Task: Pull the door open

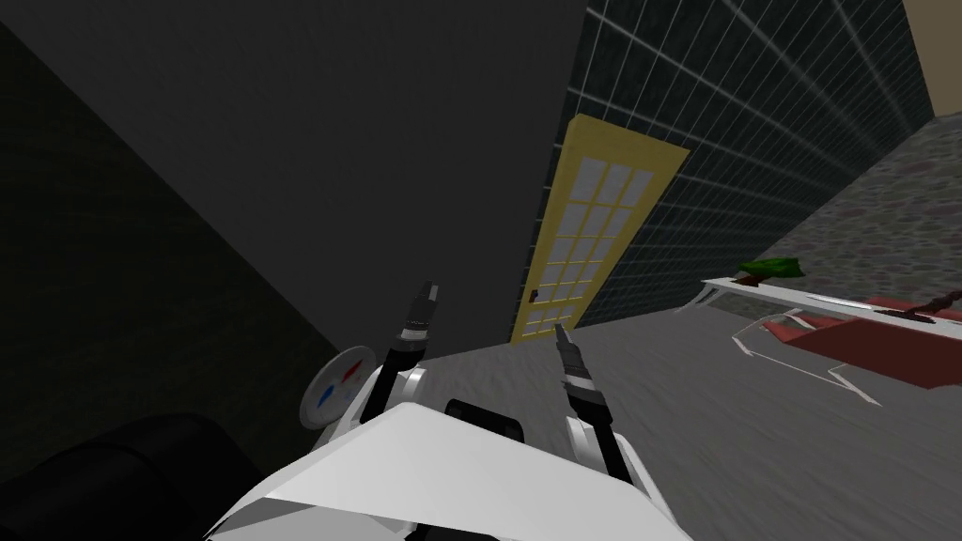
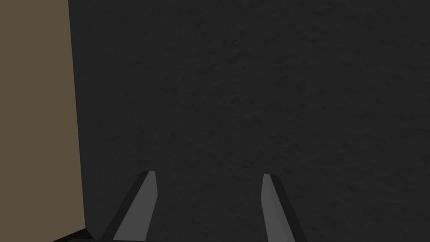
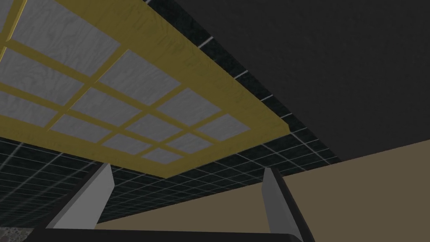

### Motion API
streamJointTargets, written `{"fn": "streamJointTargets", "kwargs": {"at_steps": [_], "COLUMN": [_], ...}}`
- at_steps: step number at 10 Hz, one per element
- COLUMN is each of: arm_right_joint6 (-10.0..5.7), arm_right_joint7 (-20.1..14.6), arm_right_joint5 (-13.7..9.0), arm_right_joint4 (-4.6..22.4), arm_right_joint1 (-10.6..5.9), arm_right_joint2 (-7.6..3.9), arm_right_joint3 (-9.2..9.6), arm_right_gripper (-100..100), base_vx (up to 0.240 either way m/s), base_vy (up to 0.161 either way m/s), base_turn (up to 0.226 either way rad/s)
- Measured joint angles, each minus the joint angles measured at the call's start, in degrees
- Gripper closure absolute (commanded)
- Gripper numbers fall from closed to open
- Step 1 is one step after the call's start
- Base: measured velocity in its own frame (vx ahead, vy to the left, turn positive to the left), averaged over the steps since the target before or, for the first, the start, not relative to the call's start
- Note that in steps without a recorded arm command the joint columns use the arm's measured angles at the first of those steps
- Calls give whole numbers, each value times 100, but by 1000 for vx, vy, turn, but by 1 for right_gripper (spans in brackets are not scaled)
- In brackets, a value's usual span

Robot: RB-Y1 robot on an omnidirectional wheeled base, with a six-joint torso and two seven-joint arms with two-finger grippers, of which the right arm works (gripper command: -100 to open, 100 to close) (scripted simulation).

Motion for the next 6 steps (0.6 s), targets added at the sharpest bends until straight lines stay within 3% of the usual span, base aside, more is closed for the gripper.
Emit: {"fn": "streamJointTargets", "kwargs": {"at_steps": [6], "arm_right_joint6": [-237], "arm_right_joint7": [716], "arm_right_joint5": [206], "arm_right_joint4": [916], "arm_right_joint1": [-321], "arm_right_joint2": [-66], "arm_right_joint3": [-159], "arm_right_gripper": [-100], "base_vx": [79], "base_vy": [-84], "base_turn": [84]}}
